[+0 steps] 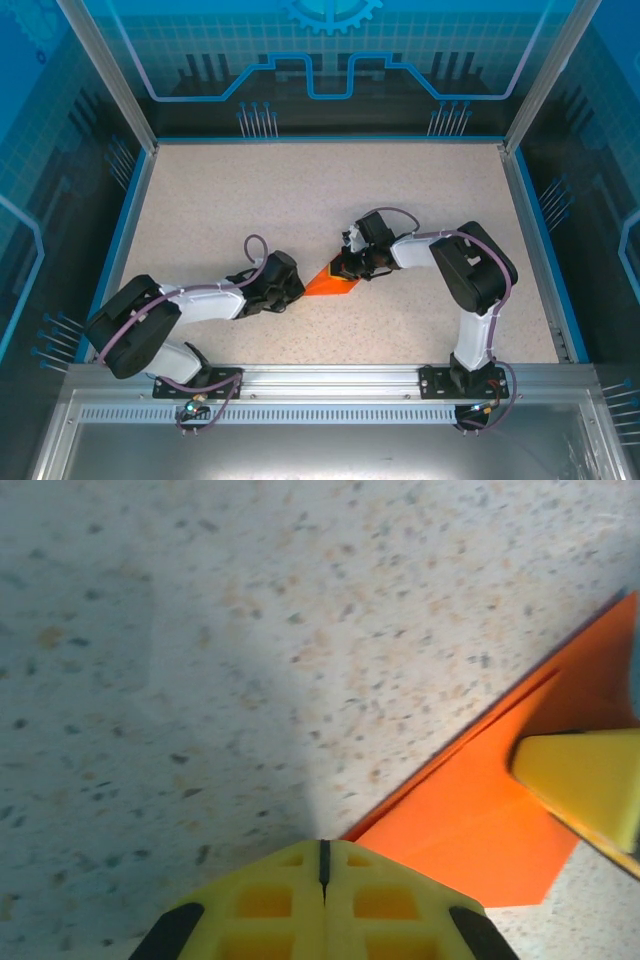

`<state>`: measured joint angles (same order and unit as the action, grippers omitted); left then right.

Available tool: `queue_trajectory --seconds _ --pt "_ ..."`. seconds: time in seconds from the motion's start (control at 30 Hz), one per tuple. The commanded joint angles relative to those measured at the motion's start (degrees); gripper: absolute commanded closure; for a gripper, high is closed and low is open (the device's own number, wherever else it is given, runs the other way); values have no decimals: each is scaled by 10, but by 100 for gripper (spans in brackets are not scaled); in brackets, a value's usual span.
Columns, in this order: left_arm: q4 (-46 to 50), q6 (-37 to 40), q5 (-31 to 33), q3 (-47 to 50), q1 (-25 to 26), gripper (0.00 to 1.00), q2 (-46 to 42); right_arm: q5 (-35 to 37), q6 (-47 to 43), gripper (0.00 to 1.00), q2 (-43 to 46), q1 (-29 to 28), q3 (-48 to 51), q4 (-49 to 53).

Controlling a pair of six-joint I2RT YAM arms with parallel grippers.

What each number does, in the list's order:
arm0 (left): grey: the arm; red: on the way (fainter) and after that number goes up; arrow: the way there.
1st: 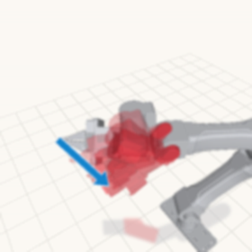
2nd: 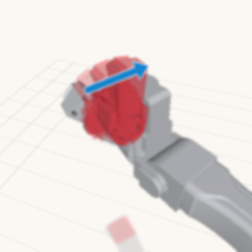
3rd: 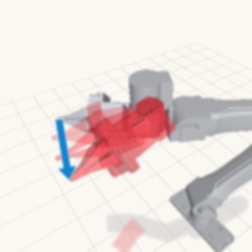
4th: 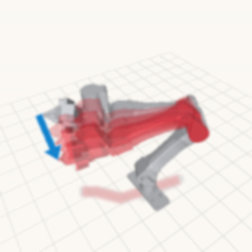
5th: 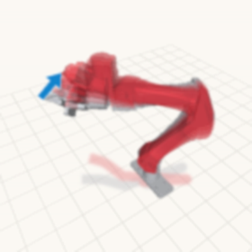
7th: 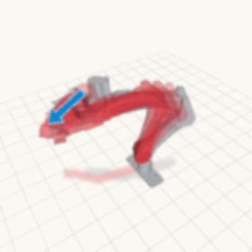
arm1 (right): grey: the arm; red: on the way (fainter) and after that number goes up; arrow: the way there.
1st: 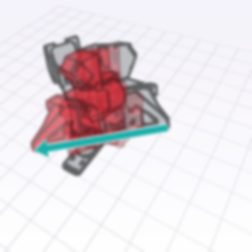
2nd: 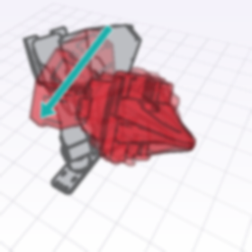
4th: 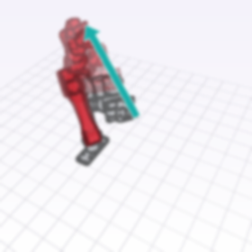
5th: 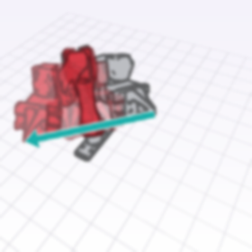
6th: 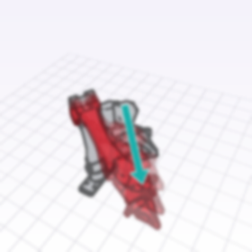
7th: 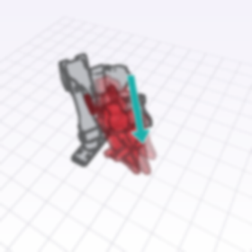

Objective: Fold a paper plane with a square sheet of paper (pick it up from the middle)
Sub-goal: Fourth fold the wing at the center of the table.

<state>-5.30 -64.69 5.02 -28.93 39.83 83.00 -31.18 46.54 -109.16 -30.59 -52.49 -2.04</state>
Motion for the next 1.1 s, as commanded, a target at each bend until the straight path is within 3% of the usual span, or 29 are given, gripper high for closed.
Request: queue_trajectory --seconds 0.0,0.3,0.43,0.8,1.07 --pt "18 -14 15 20 -5 98 12 74 2 100 -47 10 18 59" --pt "28 19 11 -12 -6 98 -18 77 2 100 -46 11 18 60" --pt "-10 33 -12 -38 -6 97 -30 80 8 100 -44 11 33 56" --pt "-202 -45 -55 -44 2 100 109 76 22 100 -41 17 45 35" --pt "-212 -75 -31 -26 7 100 123 74 22 100 -42 18 46 34"
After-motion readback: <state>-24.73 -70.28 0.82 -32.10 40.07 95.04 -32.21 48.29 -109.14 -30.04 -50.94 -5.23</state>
